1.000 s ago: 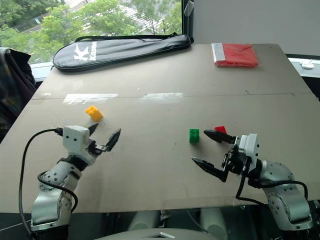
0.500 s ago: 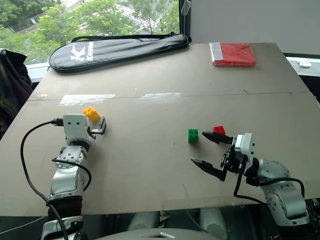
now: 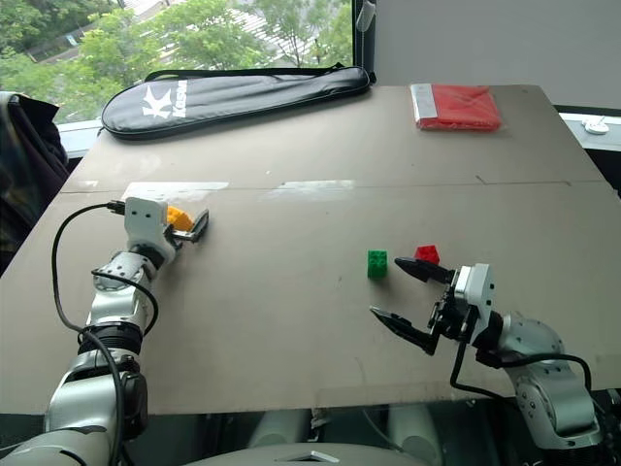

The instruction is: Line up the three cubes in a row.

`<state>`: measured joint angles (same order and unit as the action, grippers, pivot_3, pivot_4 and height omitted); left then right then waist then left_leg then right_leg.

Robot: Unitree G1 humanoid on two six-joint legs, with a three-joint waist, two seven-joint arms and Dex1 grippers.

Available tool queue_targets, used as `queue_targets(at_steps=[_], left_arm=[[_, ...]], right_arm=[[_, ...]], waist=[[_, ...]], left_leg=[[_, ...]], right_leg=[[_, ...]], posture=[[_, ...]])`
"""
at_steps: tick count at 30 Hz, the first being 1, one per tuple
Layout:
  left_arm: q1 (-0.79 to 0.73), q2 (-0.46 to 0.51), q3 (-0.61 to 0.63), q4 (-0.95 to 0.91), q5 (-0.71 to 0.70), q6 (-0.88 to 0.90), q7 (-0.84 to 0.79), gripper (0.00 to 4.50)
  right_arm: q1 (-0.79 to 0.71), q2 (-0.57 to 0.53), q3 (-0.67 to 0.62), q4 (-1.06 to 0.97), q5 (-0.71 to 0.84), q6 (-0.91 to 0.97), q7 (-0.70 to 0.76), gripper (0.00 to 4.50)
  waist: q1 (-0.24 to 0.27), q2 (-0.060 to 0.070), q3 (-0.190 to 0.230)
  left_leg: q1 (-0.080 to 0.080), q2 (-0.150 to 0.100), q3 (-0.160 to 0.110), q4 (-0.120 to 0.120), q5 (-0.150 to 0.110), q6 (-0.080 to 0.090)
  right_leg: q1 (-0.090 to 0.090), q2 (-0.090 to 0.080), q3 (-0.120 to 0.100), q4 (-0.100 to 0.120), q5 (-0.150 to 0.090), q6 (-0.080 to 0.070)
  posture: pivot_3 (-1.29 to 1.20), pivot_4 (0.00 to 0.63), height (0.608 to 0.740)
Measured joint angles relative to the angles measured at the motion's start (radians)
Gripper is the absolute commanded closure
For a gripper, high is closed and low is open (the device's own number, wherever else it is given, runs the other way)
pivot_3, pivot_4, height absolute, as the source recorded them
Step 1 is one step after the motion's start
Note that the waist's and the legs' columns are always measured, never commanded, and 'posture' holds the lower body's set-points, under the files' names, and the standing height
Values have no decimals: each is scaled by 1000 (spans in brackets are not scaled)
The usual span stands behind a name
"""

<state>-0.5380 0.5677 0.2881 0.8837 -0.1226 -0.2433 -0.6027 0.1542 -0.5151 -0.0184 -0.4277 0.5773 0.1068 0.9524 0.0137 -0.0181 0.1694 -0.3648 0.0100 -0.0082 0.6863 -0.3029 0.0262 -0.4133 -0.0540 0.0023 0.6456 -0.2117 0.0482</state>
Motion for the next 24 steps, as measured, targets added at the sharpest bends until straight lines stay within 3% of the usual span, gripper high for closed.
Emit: queue_targets(at_steps=[2, 6, 7, 15, 20, 24], left_arm=[[-6, 8, -2, 25, -23, -12, -83, 833], [-9, 16, -4, 52, -46, -35, -169, 2835], [-9, 16, -4, 54, -49, -37, -177, 3145], [25, -8, -55, -52, -87, 17, -344, 3149], [55, -90, -246, -297, -113, 138, -579, 3149], [29, -119, -389, -358, -86, 126, -713, 3149]], right_arm=[[7, -1, 0, -5, 0, -1, -2, 0], [23, -1, 0, -21, 0, -2, -9, 0], [27, -1, 0, -26, 0, -2, -9, 0], [44, -1, -1, -32, 4, -6, -3, 0], [66, 0, -3, -31, 3, -26, 4, 0], [102, 0, -22, -22, 1, -53, 15, 0]], waist=[[0, 0, 0], [0, 0, 0], [-1, 0, 0], [2, 0, 0], [4, 0, 0], [-3, 0, 0]], left_leg=[[0, 0, 0, 0, 0, 0], [0, 0, 0, 0, 0, 0], [0, 0, -1, 0, 0, 0], [-1, 0, 0, 0, 0, 0], [-4, -1, 0, 1, 0, 0], [-3, -1, 0, 1, 0, 0]], right_leg=[[0, 0, 0, 0, 0, 0], [0, -1, 1, 0, 0, 0], [0, 0, 1, 0, 0, 0], [0, -1, 1, 0, 0, 0], [0, -1, 1, -2, 0, 0], [0, 1, 1, -2, 0, 0]], posture=[[0, 150, 707], [0, 150, 707], [0, 150, 707], [0, 150, 707], [0, 150, 707], [0, 150, 707]])
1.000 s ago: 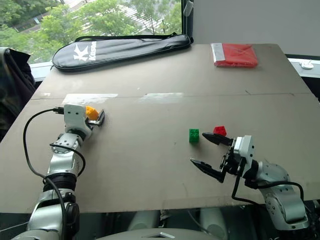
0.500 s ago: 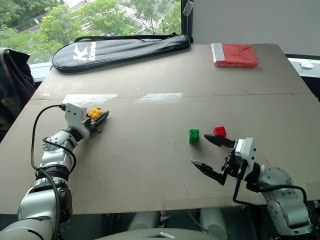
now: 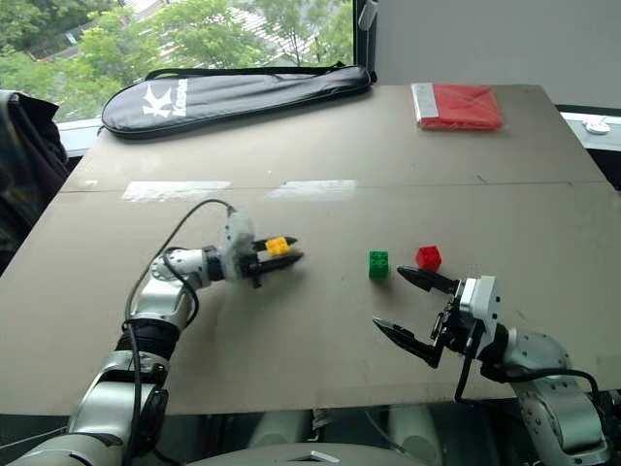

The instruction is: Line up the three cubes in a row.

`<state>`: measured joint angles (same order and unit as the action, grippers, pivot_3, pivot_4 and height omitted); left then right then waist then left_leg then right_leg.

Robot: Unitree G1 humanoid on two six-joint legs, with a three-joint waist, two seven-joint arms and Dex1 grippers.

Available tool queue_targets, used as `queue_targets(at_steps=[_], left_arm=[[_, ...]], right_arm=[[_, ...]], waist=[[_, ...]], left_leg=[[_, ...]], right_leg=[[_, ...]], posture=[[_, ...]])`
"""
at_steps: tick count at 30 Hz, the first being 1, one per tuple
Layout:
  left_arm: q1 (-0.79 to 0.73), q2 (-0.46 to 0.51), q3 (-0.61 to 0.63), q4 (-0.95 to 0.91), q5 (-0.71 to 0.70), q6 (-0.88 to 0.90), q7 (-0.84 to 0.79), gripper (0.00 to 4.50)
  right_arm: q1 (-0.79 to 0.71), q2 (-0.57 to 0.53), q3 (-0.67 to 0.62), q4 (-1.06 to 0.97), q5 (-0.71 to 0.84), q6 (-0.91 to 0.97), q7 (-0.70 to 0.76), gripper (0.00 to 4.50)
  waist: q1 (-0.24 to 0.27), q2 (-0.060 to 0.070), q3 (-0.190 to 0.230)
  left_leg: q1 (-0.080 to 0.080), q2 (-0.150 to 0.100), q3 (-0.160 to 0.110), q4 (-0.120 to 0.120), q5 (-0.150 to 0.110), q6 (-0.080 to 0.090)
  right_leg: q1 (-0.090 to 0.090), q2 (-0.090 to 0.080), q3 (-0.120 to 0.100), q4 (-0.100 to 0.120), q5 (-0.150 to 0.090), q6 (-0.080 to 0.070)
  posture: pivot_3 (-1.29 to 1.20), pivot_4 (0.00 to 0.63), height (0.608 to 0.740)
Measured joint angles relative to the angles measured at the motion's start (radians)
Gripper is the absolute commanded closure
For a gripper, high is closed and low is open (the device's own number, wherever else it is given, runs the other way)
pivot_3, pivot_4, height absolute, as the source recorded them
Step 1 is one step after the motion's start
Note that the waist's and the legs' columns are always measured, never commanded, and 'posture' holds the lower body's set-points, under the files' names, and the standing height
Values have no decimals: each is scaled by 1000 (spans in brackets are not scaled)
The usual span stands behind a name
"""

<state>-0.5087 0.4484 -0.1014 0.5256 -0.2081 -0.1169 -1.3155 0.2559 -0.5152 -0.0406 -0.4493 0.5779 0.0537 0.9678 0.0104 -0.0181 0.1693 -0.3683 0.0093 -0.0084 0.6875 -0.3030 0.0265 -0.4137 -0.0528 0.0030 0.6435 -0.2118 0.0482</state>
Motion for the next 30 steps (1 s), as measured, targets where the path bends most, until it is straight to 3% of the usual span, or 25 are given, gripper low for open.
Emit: queue_targets(at_steps=[6, 12, 30], left_arm=[[-170, -60, -93, 205, 68, -136, -101, 3149], [-276, -121, -98, 391, 99, -230, -128, 3149], [-292, -190, -95, 450, 107, -261, -164, 3149]], right_arm=[[62, 0, -23, 20, -12, -40, 6, 0], [88, 10, -27, 19, -23, -63, -13, 0], [95, 11, -27, 27, -30, -102, -33, 0]], waist=[[5, -1, 1], [2, -1, 1], [4, -1, 0]], left_leg=[[-1, 1, -2, 1, 0, 0], [-1, 1, -1, 1, 0, 0], [-2, 0, -3, 1, 0, 0]], right_leg=[[0, 2, -2, 1, 0, 0], [0, 2, -1, 0, 0, 0], [0, 1, -2, 0, 0, 0]], posture=[[0, 150, 707], [0, 150, 707], [0, 150, 707]])
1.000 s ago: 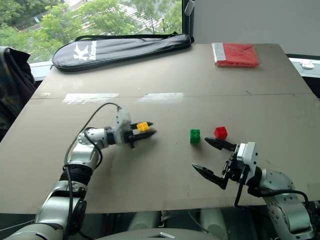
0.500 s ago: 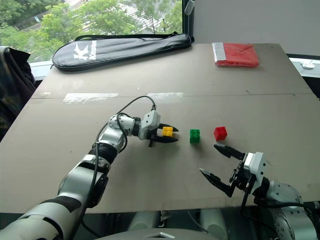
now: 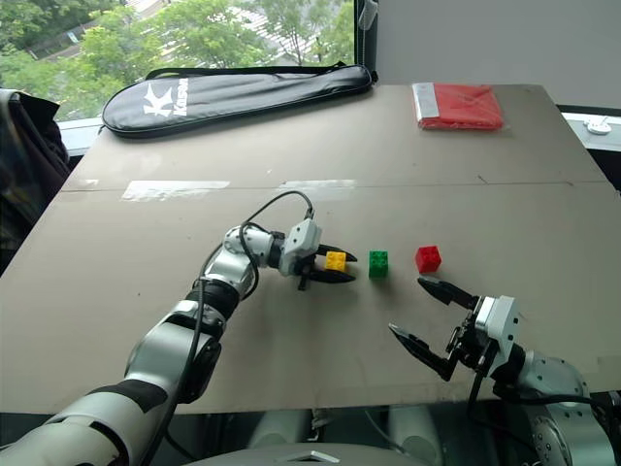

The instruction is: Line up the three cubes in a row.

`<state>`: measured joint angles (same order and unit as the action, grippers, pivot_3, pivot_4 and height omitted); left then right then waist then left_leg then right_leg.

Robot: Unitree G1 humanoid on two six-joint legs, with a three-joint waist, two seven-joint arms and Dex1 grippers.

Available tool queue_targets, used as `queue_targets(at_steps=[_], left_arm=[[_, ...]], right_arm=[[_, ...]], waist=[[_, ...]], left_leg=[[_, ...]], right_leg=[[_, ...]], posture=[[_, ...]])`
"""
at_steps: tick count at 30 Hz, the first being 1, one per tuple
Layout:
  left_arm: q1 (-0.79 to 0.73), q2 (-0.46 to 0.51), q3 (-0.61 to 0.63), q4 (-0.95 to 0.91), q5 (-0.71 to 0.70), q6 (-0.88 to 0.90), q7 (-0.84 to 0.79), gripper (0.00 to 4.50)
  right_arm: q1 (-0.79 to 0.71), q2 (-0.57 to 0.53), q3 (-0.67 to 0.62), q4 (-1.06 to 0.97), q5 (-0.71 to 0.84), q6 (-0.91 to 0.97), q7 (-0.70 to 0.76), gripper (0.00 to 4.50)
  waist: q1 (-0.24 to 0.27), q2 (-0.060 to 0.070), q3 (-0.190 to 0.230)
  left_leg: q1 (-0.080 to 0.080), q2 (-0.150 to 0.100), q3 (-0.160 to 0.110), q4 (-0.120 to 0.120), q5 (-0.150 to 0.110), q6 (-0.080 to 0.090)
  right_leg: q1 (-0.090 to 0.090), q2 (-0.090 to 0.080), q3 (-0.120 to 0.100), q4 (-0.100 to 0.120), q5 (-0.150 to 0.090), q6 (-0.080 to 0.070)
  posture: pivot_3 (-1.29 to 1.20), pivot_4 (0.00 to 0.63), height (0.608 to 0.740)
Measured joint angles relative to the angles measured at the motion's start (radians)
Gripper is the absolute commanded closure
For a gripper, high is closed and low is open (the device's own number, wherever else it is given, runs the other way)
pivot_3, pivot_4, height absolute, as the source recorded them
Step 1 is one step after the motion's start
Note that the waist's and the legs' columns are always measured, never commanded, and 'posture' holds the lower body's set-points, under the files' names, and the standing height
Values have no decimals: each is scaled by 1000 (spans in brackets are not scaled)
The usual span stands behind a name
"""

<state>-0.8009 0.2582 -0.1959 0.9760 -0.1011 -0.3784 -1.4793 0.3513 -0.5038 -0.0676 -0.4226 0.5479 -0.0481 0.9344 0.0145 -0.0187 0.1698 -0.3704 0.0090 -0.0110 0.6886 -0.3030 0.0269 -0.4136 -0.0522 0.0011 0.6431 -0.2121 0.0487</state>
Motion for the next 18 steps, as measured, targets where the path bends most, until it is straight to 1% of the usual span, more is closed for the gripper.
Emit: queue_targets(at_steps=[8, 9, 10, 13, 14, 16, 18], left_arm=[[1, 0, 0, -1, 1, 2, -9, 3149], [1, 0, 0, -1, 2, 2, -9, 2137], [1, 0, -1, -1, 5, 1, -6, 1821], [2, 0, -2, -2, 23, -13, 24, 442], [2, 1, -1, -2, 26, -16, 33, 44], [3, 1, -1, -2, 33, -24, 48, 44], [5, 1, -1, -2, 38, -26, 63, 44]], right_arm=[[2, -1, 0, 8, -14, -3, 5, 0], [2, -1, 0, 8, -15, -3, 6, 0], [2, -1, 0, 8, -16, -3, 6, 0], [3, -1, 0, 8, -19, -4, 6, 0], [2, 0, 0, 8, -19, -4, 6, 0], [1, 0, 0, 8, -21, -7, 6, 0], [-1, 0, 0, 8, -24, -8, 5, 0]], waist=[[0, 0, 0], [0, 0, 0], [0, 0, 0], [0, 0, 0], [0, 1, -1], [0, 1, -1], [0, 1, -1]], left_leg=[[0, 0, 0, 0, 0, 0], [0, 0, 0, 0, 0, 0], [0, 0, 0, 0, 0, 0], [1, 0, 0, 0, 0, 0], [1, 0, 0, 0, 0, 0], [2, 0, 0, 0, 0, 0], [4, 0, 0, 0, 0, 0]], right_leg=[[0, 0, 0, 0, 0, 0], [0, 0, 0, 0, 0, 0], [0, 0, 0, 0, 0, 0], [0, 0, 0, 0, 0, 0], [0, 0, 0, 0, 0, 0], [1, 0, 0, 0, -2, 4], [3, 0, 0, 1, -2, 4]], posture=[[0, 150, 707], [0, 150, 707], [0, 150, 707], [0, 150, 707], [0, 150, 707], [0, 150, 707], [0, 150, 707]])
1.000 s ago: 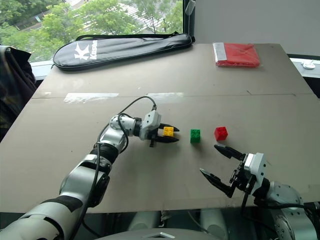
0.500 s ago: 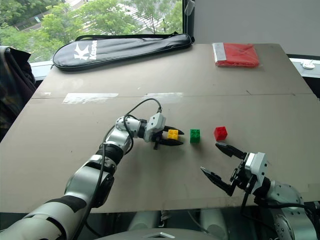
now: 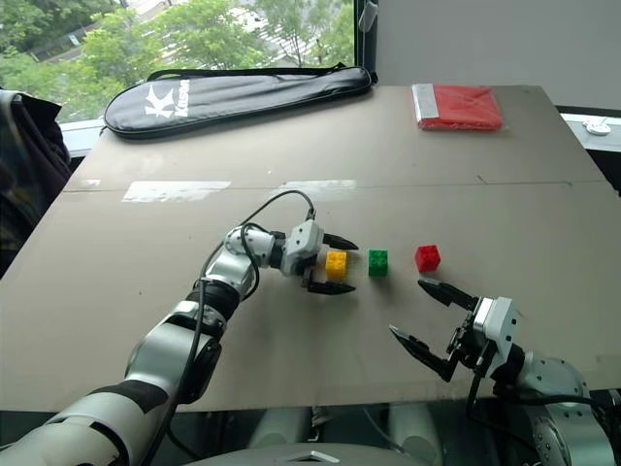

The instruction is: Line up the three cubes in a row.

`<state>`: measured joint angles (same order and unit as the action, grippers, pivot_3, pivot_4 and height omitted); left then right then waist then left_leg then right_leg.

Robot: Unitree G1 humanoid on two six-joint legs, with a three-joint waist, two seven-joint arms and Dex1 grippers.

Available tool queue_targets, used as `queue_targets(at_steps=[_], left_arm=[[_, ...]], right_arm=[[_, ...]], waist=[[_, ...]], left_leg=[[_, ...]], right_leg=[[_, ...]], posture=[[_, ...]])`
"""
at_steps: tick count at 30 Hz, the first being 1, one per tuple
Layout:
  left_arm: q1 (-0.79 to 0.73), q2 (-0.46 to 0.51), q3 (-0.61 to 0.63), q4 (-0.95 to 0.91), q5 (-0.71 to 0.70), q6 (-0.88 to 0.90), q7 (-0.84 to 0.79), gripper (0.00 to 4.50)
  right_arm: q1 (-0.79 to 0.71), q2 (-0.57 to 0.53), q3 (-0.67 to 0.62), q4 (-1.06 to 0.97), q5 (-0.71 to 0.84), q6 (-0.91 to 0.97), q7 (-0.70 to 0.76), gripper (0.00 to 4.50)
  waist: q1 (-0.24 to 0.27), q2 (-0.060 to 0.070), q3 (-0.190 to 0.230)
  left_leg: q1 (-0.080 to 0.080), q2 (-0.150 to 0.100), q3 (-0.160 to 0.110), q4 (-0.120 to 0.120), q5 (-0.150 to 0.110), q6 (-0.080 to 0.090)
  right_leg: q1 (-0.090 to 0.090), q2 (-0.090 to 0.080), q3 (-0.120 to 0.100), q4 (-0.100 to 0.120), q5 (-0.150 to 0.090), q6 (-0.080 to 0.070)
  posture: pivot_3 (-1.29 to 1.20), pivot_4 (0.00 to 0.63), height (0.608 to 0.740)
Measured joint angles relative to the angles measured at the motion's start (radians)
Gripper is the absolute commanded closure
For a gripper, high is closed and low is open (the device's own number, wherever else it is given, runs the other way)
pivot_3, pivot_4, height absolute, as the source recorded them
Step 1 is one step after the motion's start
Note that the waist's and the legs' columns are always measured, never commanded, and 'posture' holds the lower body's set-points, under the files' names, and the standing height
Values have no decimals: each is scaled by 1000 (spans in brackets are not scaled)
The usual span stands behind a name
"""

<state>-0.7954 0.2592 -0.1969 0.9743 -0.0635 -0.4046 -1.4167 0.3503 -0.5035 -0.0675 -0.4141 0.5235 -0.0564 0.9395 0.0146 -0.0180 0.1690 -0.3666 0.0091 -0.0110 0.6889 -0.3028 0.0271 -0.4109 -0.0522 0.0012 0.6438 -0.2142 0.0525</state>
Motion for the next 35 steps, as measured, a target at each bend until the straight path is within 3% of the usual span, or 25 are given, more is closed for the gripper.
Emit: queue_targets(at_steps=[10, 18, 24, 25, 29, 35], left_arm=[[49, 31, 25, -67, -43, 30, -29, 44], [193, 219, 89, -296, -103, 155, -43, 44], [500, 361, 210, -775, -246, 403, 37, 44], [608, 376, 241, -888, -254, 453, 93, 44], [905, 376, 309, -1134, -251, 567, 301, 44], [1158, 308, 355, -1329, -242, 580, 486, 44]], right_arm=[[-1, 0, 2, 0, -2, 0, 1, 0], [24, -2, -13, 3, 6, -2, 9, 0], [40, -4, -63, 59, 28, -35, 48, 0], [46, -10, -81, 93, 33, -47, 69, 0], [24, -32, -131, 236, 39, -71, 140, 0], [-42, -83, -192, 423, 48, -93, 228, 0]], waist=[[-9, 1, -1], [-27, 1, 1], [-25, 2, 2], [-25, 3, 2], [-13, 1, 3], [-14, 4, 3]], left_leg=[[0, 2, 1, 0, 0, 0], [-1, 4, -3, -2, 0, 0], [-1, 7, -1, -3, 0, 0], [-1, 7, 0, -3, -1, 0], [0, 7, 0, -3, -1, 0], [4, 8, 4, -3, -1, 0]], right_leg=[[-1, 1, 1, 1, 1, -1], [-4, 2, 1, 1, 2, -4], [-4, -2, 3, -2, 2, -4], [-3, -3, 4, -2, 1, -6], [-3, -3, 4, -2, -2, -4], [-2, -2, 7, -1, -3, -4]], posture=[[0, 150, 707], [0, 150, 707], [0, 150, 707], [0, 150, 707], [0, 150, 707], [0, 150, 707]])
